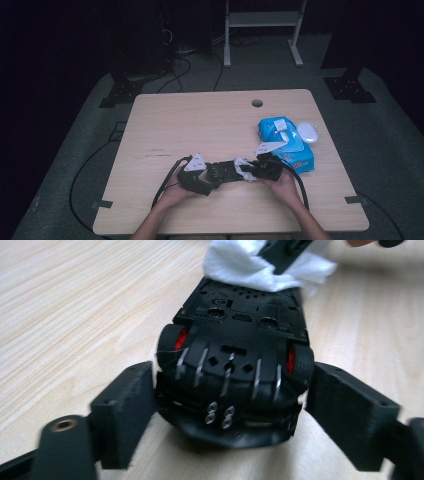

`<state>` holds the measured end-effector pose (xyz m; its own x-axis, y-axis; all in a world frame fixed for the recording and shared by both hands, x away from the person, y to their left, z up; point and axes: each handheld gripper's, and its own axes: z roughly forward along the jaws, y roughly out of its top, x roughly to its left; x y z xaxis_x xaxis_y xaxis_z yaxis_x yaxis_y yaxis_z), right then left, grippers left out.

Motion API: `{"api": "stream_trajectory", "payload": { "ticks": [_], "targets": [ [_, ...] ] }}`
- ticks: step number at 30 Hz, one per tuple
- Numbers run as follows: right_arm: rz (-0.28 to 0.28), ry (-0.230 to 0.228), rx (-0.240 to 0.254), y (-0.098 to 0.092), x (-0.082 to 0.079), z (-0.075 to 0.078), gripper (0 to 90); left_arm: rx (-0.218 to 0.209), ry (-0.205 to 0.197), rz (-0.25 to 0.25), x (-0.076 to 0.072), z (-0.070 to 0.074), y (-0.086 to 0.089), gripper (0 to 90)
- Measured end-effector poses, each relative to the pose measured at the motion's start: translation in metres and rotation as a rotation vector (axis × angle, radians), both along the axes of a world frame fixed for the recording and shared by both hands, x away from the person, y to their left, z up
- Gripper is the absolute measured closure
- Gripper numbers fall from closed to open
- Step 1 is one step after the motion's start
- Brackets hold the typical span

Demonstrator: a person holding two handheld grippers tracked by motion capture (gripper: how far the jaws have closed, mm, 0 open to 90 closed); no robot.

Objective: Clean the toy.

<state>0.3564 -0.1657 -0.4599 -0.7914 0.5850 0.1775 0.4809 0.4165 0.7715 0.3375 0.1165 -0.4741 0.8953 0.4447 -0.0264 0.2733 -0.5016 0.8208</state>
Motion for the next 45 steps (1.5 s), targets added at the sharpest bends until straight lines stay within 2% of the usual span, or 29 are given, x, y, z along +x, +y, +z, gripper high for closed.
{"api": "stream_trajectory", "payload": {
  "ticks": [2,3,5,7,8,10,11,14,17,18,19,20,21,22,23,25,26,27,29,30,31,34,36,37,38,41,42,43,45],
  "targets": [
    [-0.003,0.004,-0.002,-0.001,0.000,0.000,80.9,-0.015,0.007,0.017,0.001,0.000,0.001,18.9],
    [0.000,0.000,-0.002,0.000,0.000,0.000,80.9,-0.009,0.005,0.041,0.004,-0.002,-0.002,13.0],
    [0.002,-0.005,-0.005,0.000,0.000,-0.001,80.9,-0.003,0.023,0.047,0.006,-0.004,-0.004,10.5],
    [0.002,-0.006,-0.006,0.000,0.000,-0.001,80.9,0.013,0.025,0.034,0.006,-0.006,-0.005,11.9],
    [0.002,-0.004,-0.005,0.000,0.000,0.000,80.9,0.015,0.029,0.013,0.005,-0.006,-0.006,13.9],
    [0.000,-0.005,-0.004,0.001,0.001,-0.001,81.0,0.024,0.019,0.007,0.003,-0.006,-0.007,20.0],
    [0.000,-0.003,-0.005,0.001,0.001,0.000,81.3,0.037,0.013,0.003,0.001,-0.005,-0.008,20.6],
    [0.009,0.003,-0.004,0.003,-0.001,0.001,82.4,0.040,0.016,-0.001,0.001,-0.005,-0.008,21.0],
    [0.074,0.010,0.018,0.018,-0.008,0.004,83.1,0.053,0.009,-0.005,0.000,-0.005,-0.009,20.9],
    [0.074,0.010,0.018,0.018,-0.008,0.004,83.1,0.053,0.009,-0.005,0.000,-0.005,-0.009,21.3],
    [0.112,0.014,0.031,0.030,-0.013,0.006,83.1,0.072,-0.005,-0.015,-0.002,-0.005,-0.011,21.7],
    [0.112,0.014,0.031,0.030,-0.013,0.006,83.1,0.072,-0.005,-0.015,-0.002,-0.005,-0.011,21.9],
    [0.157,0.015,0.048,0.042,-0.019,0.008,83.1,0.085,-0.004,-0.024,-0.004,-0.006,-0.013,22.1],
    [0.157,0.015,0.048,0.042,-0.019,0.008,83.1,0.085,-0.004,-0.024,-0.004,-0.006,-0.013,22.1],
    [0.182,0.010,0.039,0.049,-0.022,0.009,83.2,0.099,-0.007,-0.032,-0.005,-0.006,-0.014,22.2],
    [0.182,0.004,0.028,0.049,-0.023,0.009,83.3,0.093,-0.006,-0.030,-0.006,-0.005,-0.014,22.3],
    [0.152,-0.002,0.022,0.042,-0.020,0.010,83.5,0.088,-0.012,-0.034,-0.006,-0.004,-0.013,22.9],
    [0.129,-0.006,0.015,0.039,-0.020,0.011,83.6,0.065,0.006,-0.040,-0.006,-0.003,-0.013,23.6],
    [0.082,-0.024,-0.022,0.031,-0.017,0.012,83.8,0.073,0.000,-0.037,-0.007,-0.003,-0.014,23.8],
    [0.075,-0.014,-0.018,0.029,-0.017,0.011,83.9,0.073,0.000,-0.037,-0.007,-0.003,-0.014,23.8],
    [0.080,-0.008,-0.008,0.028,-0.018,0.010,83.9,0.091,-0.012,-0.048,-0.007,-0.003,-0.015,23.8],
    [0.102,-0.004,0.014,0.034,-0.023,0.010,83.9,0.091,-0.014,-0.045,-0.008,-0.004,-0.016,23.9],
    [0.152,-0.005,0.037,0.045,-0.029,0.011,83.8,0.101,-0.020,-0.046,-0.009,-0.003,-0.017,23.9],
    [0.164,-0.019,0.013,0.048,-0.030,0.012,83.8,0.102,-0.022,-0.043,-0.010,-0.003,-0.017,23.9],
    [0.164,-0.019,0.013,0.048,-0.030,0.012,83.8,0.102,-0.022,-0.043,-0.010,-0.003,-0.017,23.9],
    [0.100,-0.006,-0.002,0.032,-0.022,0.011,83.9,0.082,-0.012,-0.034,-0.010,-0.003,-0.017,23.9],
    [0.100,-0.006,-0.002,0.032,-0.022,0.011,83.9,0.082,-0.012,-0.034,-0.010,-0.003,-0.017,23.9],
    [0.077,0.017,0.011,0.024,-0.020,0.009,83.9,0.084,-0.015,-0.034,-0.011,-0.003,-0.017,23.9],
    [0.092,0.015,0.019,0.028,-0.024,0.009,84.1,0.098,-0.021,-0.040,-0.011,-0.003,-0.018,23.9]
  ]
}}
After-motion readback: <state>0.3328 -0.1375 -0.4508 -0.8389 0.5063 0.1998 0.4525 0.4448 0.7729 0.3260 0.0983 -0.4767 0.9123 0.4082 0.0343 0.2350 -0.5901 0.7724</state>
